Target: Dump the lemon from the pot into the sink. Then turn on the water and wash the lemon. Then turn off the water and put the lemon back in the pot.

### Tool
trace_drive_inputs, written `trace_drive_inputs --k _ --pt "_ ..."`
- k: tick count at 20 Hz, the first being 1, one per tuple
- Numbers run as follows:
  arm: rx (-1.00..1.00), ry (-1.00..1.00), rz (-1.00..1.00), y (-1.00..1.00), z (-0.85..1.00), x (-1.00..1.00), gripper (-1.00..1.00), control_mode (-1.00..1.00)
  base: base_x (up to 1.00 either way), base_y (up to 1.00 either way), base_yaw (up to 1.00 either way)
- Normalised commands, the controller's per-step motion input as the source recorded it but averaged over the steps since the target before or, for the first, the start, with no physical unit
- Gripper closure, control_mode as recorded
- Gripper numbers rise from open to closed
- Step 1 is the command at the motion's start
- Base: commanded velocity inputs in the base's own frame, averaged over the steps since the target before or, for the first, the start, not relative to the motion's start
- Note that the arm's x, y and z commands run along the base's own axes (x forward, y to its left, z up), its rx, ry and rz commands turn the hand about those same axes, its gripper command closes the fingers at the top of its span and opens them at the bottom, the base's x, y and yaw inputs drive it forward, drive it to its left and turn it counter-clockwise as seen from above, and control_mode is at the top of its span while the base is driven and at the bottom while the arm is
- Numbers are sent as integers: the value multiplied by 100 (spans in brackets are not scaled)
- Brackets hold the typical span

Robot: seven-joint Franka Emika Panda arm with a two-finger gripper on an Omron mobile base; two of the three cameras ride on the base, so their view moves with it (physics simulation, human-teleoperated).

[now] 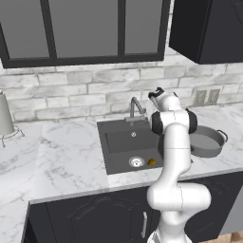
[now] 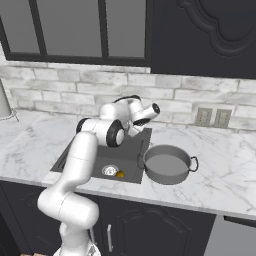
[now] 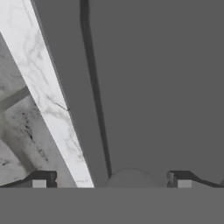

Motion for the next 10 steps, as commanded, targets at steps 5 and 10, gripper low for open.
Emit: trace_drive_inputs --k 5,10 --pt "2 1 -1 19 0 0 -100 -100 0 0 0" --pt "4 0 -1 59 16 -2 -100 -100 0 0 0"
